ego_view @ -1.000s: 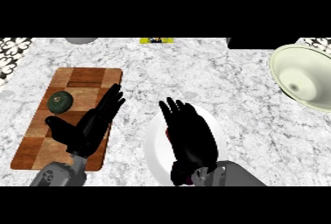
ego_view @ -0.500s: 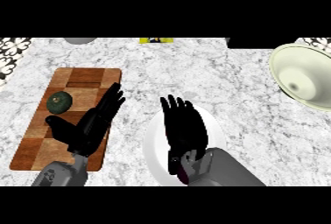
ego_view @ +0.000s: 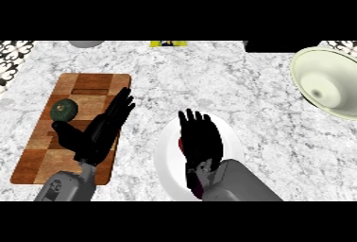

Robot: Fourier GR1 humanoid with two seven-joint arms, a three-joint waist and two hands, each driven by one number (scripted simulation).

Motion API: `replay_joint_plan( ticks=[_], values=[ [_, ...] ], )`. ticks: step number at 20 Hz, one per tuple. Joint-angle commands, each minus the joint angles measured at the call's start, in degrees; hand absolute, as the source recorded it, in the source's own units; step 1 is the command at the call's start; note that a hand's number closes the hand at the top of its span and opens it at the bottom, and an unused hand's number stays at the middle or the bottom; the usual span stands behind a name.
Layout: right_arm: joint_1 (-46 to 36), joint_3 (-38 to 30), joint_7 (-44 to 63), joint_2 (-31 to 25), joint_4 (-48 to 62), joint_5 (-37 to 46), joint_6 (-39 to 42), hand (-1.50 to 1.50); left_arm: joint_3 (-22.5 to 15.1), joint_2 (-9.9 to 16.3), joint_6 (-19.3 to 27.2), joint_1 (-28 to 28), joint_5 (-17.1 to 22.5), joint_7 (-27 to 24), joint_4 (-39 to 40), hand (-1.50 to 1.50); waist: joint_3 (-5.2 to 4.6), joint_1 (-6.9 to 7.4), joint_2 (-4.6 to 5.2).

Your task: Pick the tomato from the plate and place it in the bowl

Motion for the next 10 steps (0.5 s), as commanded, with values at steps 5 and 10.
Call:
replay_joint_plan(
  ticks=[5,10],
  values=[
    [-0.50,1.01,0.89,0.91,7.41,2.96,-2.24,-1.50,1.64,-1.75,-1.69,-0.34,-0.68,3.38,-1.06,0.00,0.02,0.14,0.03],
    [-1.73,3.44,3.85,0.93,6.31,1.26,-4.17,-1.50,-0.06,-4.14,-0.44,4.04,-4.25,2.79,-4.37,0.00,0.02,0.28,-0.02]
  ],
)
